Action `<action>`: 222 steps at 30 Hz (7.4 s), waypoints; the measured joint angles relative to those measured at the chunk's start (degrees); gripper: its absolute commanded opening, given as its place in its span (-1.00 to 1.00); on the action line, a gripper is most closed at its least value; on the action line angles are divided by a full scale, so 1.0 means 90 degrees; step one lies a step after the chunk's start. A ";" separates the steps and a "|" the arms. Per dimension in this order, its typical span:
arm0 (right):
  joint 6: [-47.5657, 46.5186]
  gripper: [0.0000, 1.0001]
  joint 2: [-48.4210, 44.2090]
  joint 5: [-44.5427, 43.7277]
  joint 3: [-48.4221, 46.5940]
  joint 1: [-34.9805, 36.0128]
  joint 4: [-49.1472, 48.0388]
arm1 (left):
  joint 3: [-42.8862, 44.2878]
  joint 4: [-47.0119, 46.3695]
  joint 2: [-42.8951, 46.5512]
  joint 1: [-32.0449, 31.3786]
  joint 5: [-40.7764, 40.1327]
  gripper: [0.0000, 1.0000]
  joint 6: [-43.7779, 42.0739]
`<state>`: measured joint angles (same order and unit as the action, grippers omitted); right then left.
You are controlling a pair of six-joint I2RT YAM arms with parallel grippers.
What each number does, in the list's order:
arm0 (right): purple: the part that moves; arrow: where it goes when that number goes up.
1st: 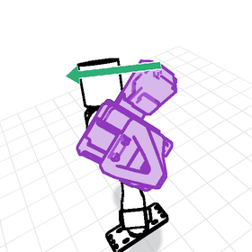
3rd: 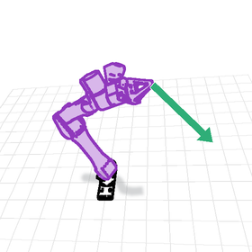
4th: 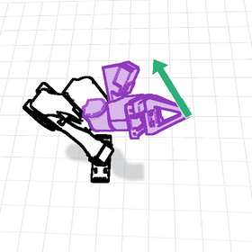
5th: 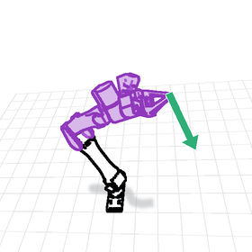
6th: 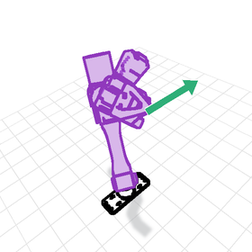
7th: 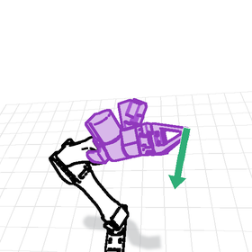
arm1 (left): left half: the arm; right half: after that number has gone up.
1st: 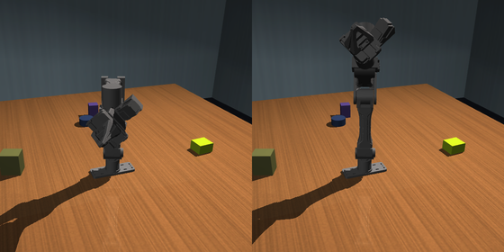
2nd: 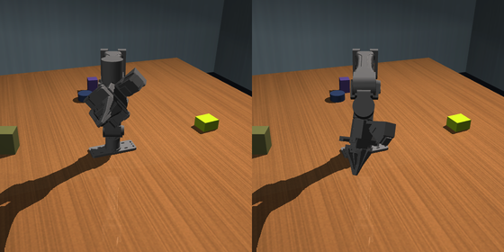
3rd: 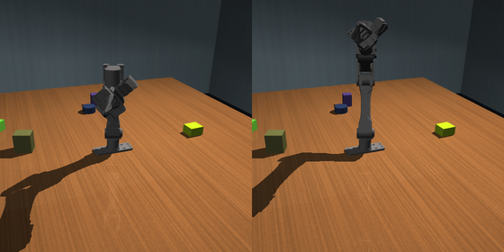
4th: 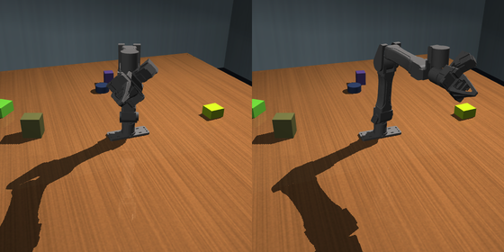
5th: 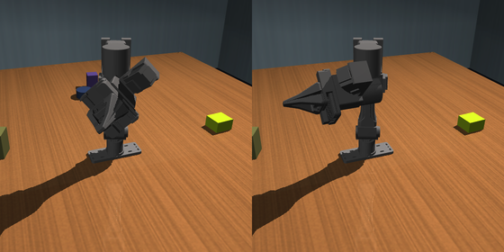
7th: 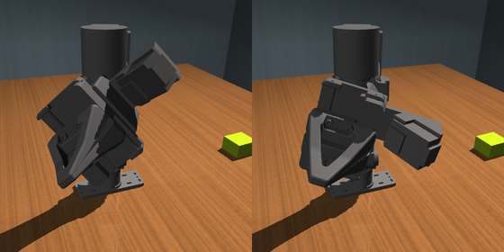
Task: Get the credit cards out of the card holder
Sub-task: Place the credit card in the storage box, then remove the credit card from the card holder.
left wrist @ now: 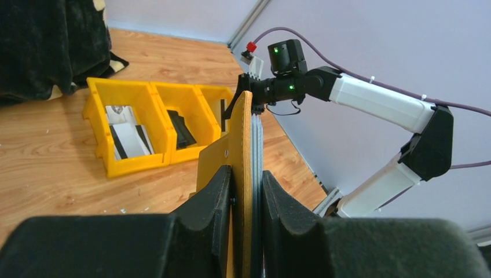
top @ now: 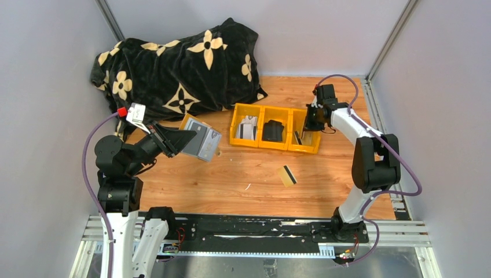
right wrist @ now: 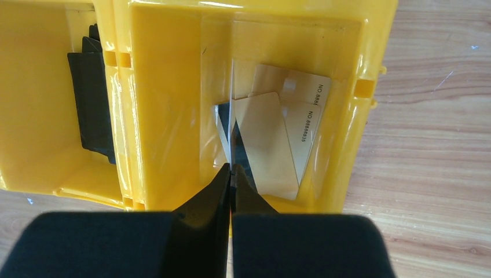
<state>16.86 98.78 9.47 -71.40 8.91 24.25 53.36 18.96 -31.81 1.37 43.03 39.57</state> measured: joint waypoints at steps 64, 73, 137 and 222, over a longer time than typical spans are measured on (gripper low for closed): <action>0.6475 -1.00 -0.0959 0.2103 0.2533 0.4670 -1.1999 | 0.0129 -0.2261 -0.0233 0.0015 0.0141 0.21 0.2059; 0.5909 -1.00 -0.1518 0.3354 0.2203 0.4192 -0.9998 | 0.0546 -0.0928 -0.0481 -0.0010 0.0323 1.00 0.0415; 0.2703 0.41 -0.2210 0.4388 0.1302 0.4566 -0.6914 | -0.0284 -0.0782 0.0180 -0.0636 0.1700 -1.00 -0.0709; 0.0321 -1.00 -0.1297 0.5778 -0.1751 0.4507 -0.0865 | -0.0631 0.0374 -0.0318 -0.0639 0.2560 -0.05 -0.0797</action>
<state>19.75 87.11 61.47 -87.15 49.47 16.47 47.68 22.33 -34.68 -4.38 66.06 32.40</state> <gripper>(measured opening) 0.147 0.486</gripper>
